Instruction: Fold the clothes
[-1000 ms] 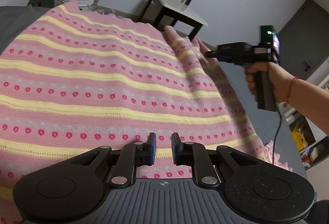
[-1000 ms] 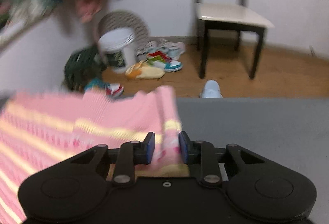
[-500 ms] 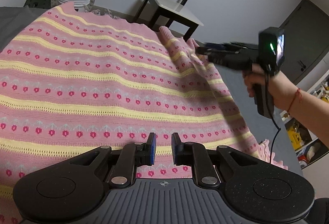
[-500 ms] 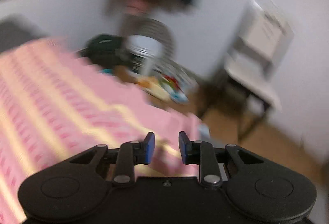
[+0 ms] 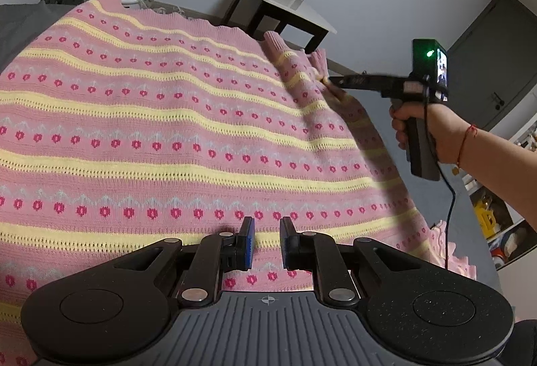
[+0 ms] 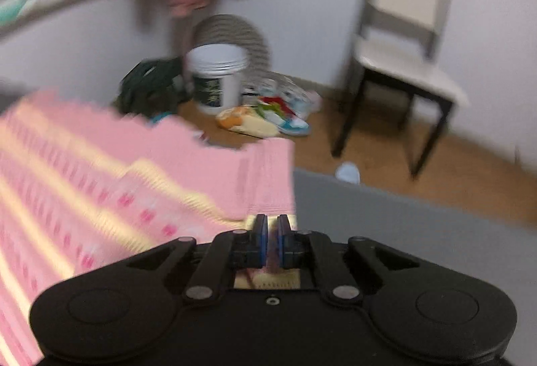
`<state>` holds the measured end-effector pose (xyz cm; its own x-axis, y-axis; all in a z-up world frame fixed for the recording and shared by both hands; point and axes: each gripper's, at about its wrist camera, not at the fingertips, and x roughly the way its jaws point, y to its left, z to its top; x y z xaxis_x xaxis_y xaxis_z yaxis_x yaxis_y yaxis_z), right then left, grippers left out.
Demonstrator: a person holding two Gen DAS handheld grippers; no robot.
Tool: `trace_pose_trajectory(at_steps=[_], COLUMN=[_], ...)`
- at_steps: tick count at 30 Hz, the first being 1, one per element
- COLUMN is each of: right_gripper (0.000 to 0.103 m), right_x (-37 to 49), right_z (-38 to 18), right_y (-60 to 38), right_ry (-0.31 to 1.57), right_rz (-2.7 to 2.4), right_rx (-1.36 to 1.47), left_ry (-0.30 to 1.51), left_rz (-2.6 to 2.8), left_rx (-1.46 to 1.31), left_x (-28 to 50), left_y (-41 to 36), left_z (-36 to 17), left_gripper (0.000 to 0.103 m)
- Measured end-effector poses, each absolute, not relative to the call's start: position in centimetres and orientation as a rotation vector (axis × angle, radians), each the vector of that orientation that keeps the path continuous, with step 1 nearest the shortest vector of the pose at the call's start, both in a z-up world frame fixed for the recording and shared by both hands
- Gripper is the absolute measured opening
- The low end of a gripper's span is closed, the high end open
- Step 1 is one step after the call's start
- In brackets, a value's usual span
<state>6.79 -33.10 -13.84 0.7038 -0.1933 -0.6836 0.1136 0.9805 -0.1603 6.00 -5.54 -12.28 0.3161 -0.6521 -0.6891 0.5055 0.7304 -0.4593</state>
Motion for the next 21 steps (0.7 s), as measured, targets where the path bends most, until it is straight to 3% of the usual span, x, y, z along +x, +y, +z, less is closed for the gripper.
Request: trace_pose_trajectory(at_steps=[4,13,16,18,21], right_gripper=[0.009,0.023,0.022,0.013,0.007], right_x=[6.5,7.9,8.2,8.1,8.0], right_z=[-14.1,-14.0,-14.4,-14.5,-14.1], right_y=[-29.9,-31.1,-32.2,-32.7,-32.6], right_ry=[0.753,0.781,0.778,0.778,0.773], right_rz=[-0.157,-0.193,-0.182,-0.175,-0.182], right_rx=[-0.315,-0.254,-0.173,-0.128,-0.146], left_ry=[0.995,1.001,1.006,1.007,1.014], left_rz=[-0.771,-0.773,-0.775,-0.775,-0.772], left_rx=[-0.158,-0.141,-0.138,-0.136,-0.135], left_x=[5.9,5.8,5.8,5.9,5.9], left_y=[-5.8,-6.0,-6.0,-6.0,-6.0], left_z=[-12.4,-12.5,-12.6,-12.7,-12.8], left_gripper=[0.014,0.014,0.014,0.014,0.014])
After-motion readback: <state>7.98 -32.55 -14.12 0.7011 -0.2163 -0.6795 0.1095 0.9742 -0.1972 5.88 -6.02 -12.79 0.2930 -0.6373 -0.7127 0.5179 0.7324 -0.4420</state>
